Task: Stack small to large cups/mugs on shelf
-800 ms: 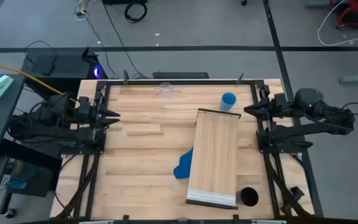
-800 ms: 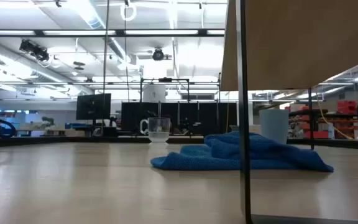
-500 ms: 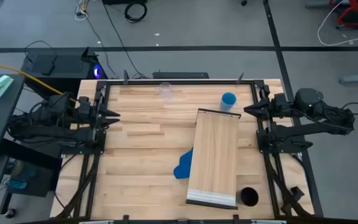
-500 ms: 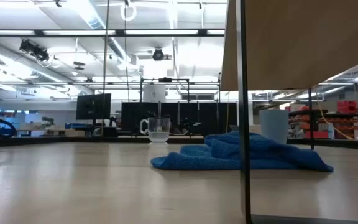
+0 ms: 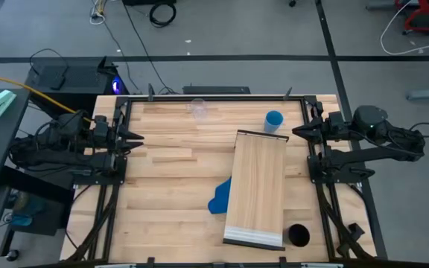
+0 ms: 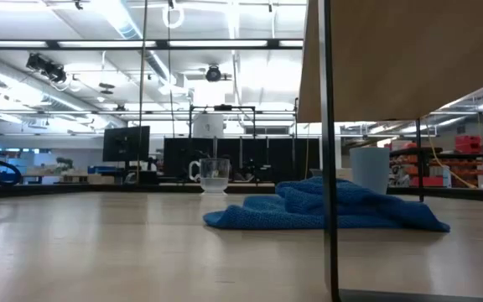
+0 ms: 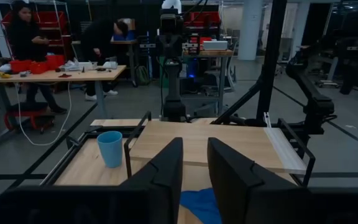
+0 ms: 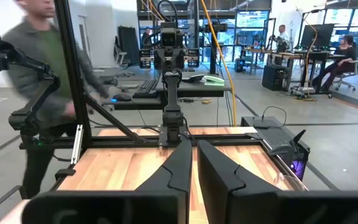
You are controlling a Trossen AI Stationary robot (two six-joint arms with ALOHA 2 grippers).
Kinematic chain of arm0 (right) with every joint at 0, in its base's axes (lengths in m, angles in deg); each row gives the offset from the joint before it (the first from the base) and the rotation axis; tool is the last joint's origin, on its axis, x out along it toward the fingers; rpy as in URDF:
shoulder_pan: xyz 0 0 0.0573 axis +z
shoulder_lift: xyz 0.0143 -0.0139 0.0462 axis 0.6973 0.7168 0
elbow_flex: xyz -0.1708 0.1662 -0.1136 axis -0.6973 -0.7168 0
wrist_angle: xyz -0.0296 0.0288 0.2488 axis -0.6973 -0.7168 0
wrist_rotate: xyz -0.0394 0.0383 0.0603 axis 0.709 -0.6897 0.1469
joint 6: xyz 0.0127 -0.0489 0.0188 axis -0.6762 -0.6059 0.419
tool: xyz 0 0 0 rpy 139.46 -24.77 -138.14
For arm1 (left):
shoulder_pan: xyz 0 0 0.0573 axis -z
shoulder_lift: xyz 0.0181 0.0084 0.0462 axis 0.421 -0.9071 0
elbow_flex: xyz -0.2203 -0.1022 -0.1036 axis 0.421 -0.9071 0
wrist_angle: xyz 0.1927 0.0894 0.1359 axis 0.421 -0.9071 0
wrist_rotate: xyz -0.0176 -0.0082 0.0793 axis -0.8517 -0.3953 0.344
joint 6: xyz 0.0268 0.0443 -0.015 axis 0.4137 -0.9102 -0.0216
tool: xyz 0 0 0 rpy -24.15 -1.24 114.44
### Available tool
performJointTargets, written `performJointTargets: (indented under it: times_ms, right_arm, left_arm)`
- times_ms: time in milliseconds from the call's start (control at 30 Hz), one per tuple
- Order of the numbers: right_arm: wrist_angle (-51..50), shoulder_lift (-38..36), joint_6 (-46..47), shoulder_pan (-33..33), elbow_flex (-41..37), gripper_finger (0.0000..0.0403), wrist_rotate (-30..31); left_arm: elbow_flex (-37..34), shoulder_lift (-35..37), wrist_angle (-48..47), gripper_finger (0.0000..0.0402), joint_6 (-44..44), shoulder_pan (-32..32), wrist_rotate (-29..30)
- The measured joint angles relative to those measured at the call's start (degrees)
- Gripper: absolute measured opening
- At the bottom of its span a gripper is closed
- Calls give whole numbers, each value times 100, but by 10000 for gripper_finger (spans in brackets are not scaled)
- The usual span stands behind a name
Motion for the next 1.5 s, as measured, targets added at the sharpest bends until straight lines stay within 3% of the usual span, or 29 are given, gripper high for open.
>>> performJointTargets:
  times_ms: [1500]
  right_arm:
    - [0, -1, -2, 1, 2, 34, 0]
  left_arm:
    - [2, 0, -1, 82, 0, 0, 0]
